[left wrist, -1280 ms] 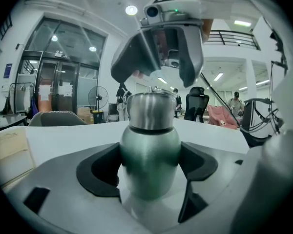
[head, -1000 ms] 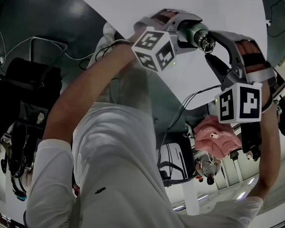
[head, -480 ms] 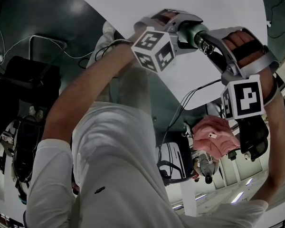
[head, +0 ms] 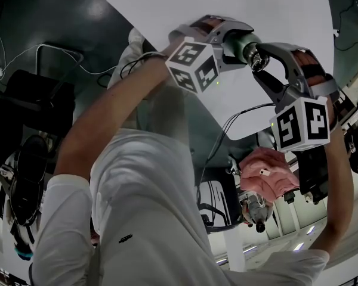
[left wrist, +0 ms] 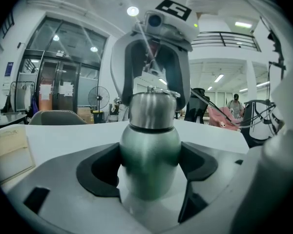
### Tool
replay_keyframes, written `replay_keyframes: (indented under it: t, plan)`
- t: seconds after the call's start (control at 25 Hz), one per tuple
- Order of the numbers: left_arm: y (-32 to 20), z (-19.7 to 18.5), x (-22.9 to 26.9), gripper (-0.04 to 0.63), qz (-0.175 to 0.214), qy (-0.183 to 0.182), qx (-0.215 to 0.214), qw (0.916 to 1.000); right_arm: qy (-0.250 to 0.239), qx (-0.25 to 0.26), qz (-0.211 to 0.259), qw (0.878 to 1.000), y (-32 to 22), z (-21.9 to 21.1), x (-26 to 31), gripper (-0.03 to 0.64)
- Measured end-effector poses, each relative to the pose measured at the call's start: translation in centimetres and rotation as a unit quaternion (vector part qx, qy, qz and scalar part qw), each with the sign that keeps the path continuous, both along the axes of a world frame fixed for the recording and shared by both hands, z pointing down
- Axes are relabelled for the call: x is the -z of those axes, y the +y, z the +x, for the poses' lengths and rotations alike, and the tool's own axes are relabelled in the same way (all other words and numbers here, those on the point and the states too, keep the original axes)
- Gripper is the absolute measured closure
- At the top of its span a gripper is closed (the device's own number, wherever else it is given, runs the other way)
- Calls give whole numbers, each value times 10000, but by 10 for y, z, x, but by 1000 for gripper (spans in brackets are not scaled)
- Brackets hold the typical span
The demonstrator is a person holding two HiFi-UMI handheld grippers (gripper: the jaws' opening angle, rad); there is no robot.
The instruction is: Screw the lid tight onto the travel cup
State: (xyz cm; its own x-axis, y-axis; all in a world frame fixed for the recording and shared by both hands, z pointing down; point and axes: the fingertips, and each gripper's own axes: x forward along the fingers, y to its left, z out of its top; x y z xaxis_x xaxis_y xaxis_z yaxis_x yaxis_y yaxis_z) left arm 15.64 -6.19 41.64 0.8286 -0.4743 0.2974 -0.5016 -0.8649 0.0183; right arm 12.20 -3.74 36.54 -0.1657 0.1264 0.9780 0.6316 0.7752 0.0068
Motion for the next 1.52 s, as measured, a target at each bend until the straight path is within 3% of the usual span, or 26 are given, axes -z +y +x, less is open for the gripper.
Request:
replay_keyframes:
  t: [0.12, 0.2, 0.4, 0.56, 0.68, 0.76, 0.96, 1.2, 1.32, 1.52]
  plan:
    - [0, 0, 0, 233, -3, -11, -3, 10000, -149, -649, 31, 9978, -2, -1, 1, 374]
    - [-1, 0, 1, 233, -2, -16, 6, 10000, -273, -1363, 12, 9903, -5, -3, 1, 374]
    - [2, 3, 3, 233, 3, -10, 10, 10000, -511, -3228, 94, 9450, -9, 0, 4, 374]
    - [1, 2, 0, 233, 4, -14, 8, 10000, -546, -3924, 118, 9181, -12, -1, 2, 374]
    - [0, -1, -1, 233, -10, -12, 22, 10000, -542, -4142, 123, 9085, -14, -4, 1, 374]
    - [-1, 0, 0, 233, -8, -7, 17, 10000, -480, -3990, 204, 9155, -13, -2, 0, 374]
    - [-1, 2, 1, 233, 4, 8, 13, 10000, -524, -3116, 355, 9481, -13, -2, 8, 354]
    - [0, 1, -2, 233, -23, -25, 25, 10000, -26, -1112, 357, 9932, -7, 7, 13, 354]
    - [1, 0, -2, 233, -12, -10, 36, 10000, 153, -102, 225, 9996, 0, 7, 12, 353]
    - [-1, -1, 1, 233, 2, -6, 54, 10000, 427, 1144, 226, 9923, 2, 3, 6, 353]
